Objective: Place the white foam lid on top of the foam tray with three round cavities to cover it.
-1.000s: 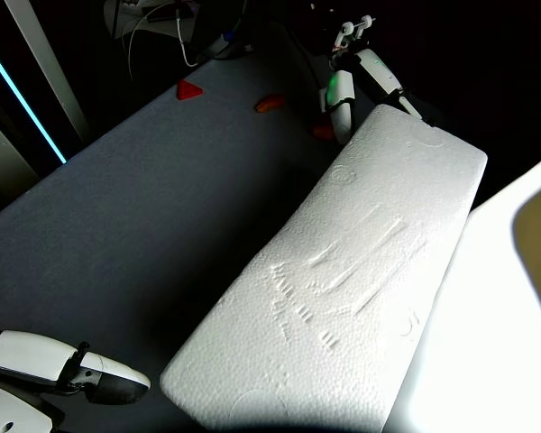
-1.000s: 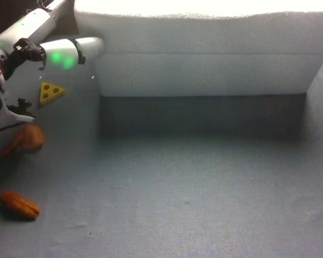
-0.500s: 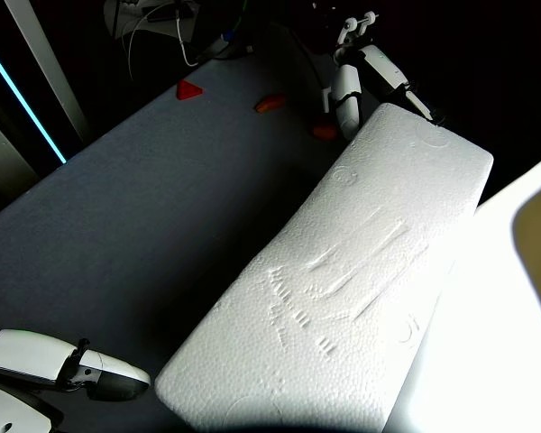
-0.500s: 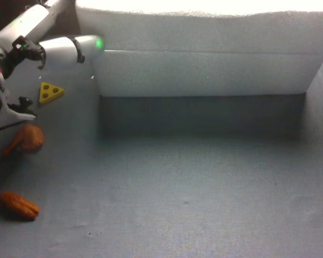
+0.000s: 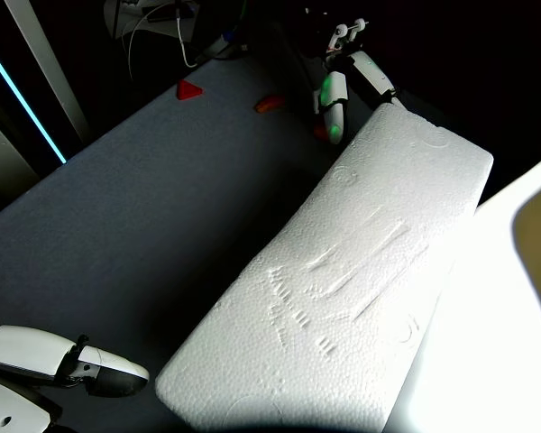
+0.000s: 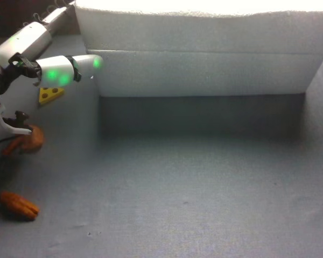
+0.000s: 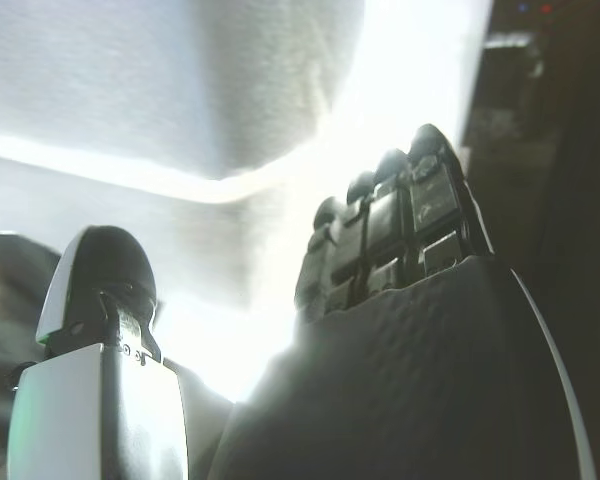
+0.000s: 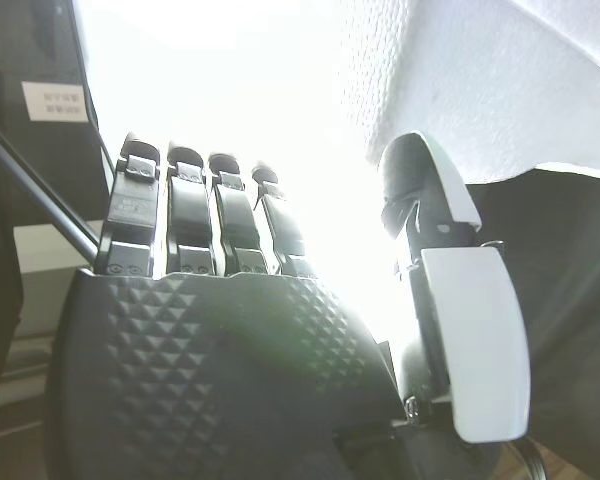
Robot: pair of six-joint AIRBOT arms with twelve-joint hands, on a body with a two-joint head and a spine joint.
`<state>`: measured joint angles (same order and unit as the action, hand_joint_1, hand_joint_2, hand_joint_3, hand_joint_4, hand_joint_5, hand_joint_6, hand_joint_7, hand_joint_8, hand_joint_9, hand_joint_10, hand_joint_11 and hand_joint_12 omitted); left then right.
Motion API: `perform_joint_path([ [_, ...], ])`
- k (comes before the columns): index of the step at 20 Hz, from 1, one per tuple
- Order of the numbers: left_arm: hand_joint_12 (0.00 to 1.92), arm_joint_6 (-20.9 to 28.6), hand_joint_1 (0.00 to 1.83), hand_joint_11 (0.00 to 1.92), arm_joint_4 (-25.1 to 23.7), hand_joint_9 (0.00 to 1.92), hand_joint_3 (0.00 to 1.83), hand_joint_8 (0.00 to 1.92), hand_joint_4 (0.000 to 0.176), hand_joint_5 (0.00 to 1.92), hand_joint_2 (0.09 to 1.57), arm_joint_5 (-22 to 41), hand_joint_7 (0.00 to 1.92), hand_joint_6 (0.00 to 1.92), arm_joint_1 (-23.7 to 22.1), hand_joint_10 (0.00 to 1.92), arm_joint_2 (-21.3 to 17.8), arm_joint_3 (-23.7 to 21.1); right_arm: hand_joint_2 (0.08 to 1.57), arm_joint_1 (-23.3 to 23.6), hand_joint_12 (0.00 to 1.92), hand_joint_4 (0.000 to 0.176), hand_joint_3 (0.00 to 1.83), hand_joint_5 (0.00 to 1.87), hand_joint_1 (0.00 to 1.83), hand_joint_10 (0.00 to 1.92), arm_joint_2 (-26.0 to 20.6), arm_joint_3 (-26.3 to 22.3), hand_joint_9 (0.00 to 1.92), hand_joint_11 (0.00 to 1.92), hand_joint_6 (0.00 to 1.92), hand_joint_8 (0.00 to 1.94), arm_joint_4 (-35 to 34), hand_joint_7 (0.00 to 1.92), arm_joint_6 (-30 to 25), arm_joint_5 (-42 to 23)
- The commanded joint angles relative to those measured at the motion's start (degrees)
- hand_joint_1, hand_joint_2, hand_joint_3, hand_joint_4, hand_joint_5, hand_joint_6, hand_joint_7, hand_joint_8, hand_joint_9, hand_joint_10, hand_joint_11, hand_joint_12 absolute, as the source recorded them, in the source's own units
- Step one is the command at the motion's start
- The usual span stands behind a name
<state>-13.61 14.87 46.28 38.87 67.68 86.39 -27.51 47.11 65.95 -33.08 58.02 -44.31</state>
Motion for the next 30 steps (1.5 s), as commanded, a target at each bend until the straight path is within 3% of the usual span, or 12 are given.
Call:
perform_joint_path([
  [1,0.0,0.14,0.62,0.0,0.42,0.0,0.0,0.0,0.032,0.0,1.13,8.79,0.0,0.0,0.08,0.0,-0.92,0.03,1.31,0.25,0.0,0.0,0.0,0.0,0.45,0.0,-1.27,0.17,0.0,0.0,0.0,0.0,0.82,0.0,-0.05,-7.62],
  [3,0.0,0.03,0.61,0.0,0.41,0.0,0.0,0.0,0.049,0.0,1.13,9.79,0.0,0.0,0.29,0.0,-1.3,-0.51,1.31,0.21,0.03,0.0,0.0,0.0,0.43,0.0,-1.29,-0.01,0.0,0.06,0.0,0.0,1.19,0.0,-0.05,-7.65],
  [4,0.0,-0.04,0.58,0.0,0.41,0.0,0.0,0.0,0.047,0.0,1.12,10.07,0.0,0.0,0.29,0.0,-1.34,-0.66,1.33,0.19,1.08,0.0,0.0,0.0,0.53,0.03,-1.29,-0.06,0.04,0.0,0.0,0.0,1.35,0.0,-0.05,-7.49],
  [8,0.02,-0.05,0.55,0.04,0.41,0.0,0.0,0.0,0.056,0.0,1.12,10.71,0.0,0.0,0.4,0.0,-1.42,-0.9,1.32,0.22,1.17,0.0,0.0,0.0,0.55,0.03,-0.24,0.64,0.06,0.0,0.0,0.0,1.76,0.0,-0.05,-6.13],
  [11,0.02,-0.05,0.58,0.01,0.23,0.0,0.0,0.0,0.052,0.0,1.12,10.93,0.0,0.0,0.32,0.0,-1.41,-1.0,1.32,0.43,0.09,0.0,0.0,0.0,0.49,0.0,0.79,1.51,0.0,0.0,0.0,0.0,1.81,0.0,-0.05,-4.96],
  [13,0.02,-0.05,0.58,0.0,0.09,0.0,0.0,0.0,0.046,0.0,1.12,10.99,0.0,0.0,0.29,0.0,-1.41,-1.05,1.3,0.5,0.02,0.0,0.0,0.0,0.44,0.0,1.19,1.91,0.0,0.0,0.0,0.0,1.72,0.0,-0.05,-4.33],
  [14,0.01,-0.05,0.56,0.02,-0.03,0.0,0.0,0.0,0.048,0.0,1.12,10.99,0.0,0.0,0.22,0.0,-1.41,-1.08,1.31,0.5,0.43,0.0,0.01,0.0,0.38,0.0,1.45,2.17,0.0,0.0,0.0,0.0,1.5,0.0,-0.05,-3.99],
  [17,0.02,-0.05,0.56,0.03,-0.13,0.0,0.0,0.0,0.048,0.0,1.11,11.26,0.0,0.0,0.16,0.0,-1.41,-1.21,1.31,0.49,0.56,0.0,0.0,0.0,0.36,0.0,2.06,2.71,0.0,0.0,0.0,0.0,1.14,0.0,-0.05,-3.11],
  [18,0.29,-0.05,0.56,0.01,-0.18,0.0,0.01,0.0,0.056,0.0,1.1,11.29,0.0,0.0,0.11,0.0,-1.42,-1.23,1.31,0.47,0.62,0.0,0.0,0.0,0.37,0.0,2.41,3.01,0.0,0.0,0.0,0.0,1.03,0.0,-0.05,-2.71],
  [26,0.0,0.05,0.59,0.0,-0.35,0.0,0.0,0.0,0.042,0.0,1.13,11.36,0.0,0.0,0.02,0.0,-1.37,-1.28,1.31,0.45,0.46,0.0,0.0,0.0,0.38,0.0,3.42,3.42,0.0,0.0,0.0,0.0,1.18,0.0,-0.05,-2.27],
  [28,0.25,0.06,0.49,0.0,-0.37,0.0,0.03,0.0,0.066,0.0,1.08,11.18,0.0,0.0,0.17,0.0,-1.2,-1.28,1.3,0.64,0.14,0.0,0.0,0.0,0.39,0.0,3.47,3.41,0.0,0.0,0.0,0.0,1.46,0.0,-0.05,-2.29],
  [30,0.34,0.1,0.45,0.0,-0.35,0.0,0.0,0.0,0.062,0.0,1.1,10.69,0.0,0.0,0.51,0.0,-0.94,-1.16,1.31,1.09,0.3,0.0,0.0,0.0,0.38,0.0,3.51,3.35,0.0,0.0,0.0,0.0,1.99,0.0,-0.05,-2.39],
])
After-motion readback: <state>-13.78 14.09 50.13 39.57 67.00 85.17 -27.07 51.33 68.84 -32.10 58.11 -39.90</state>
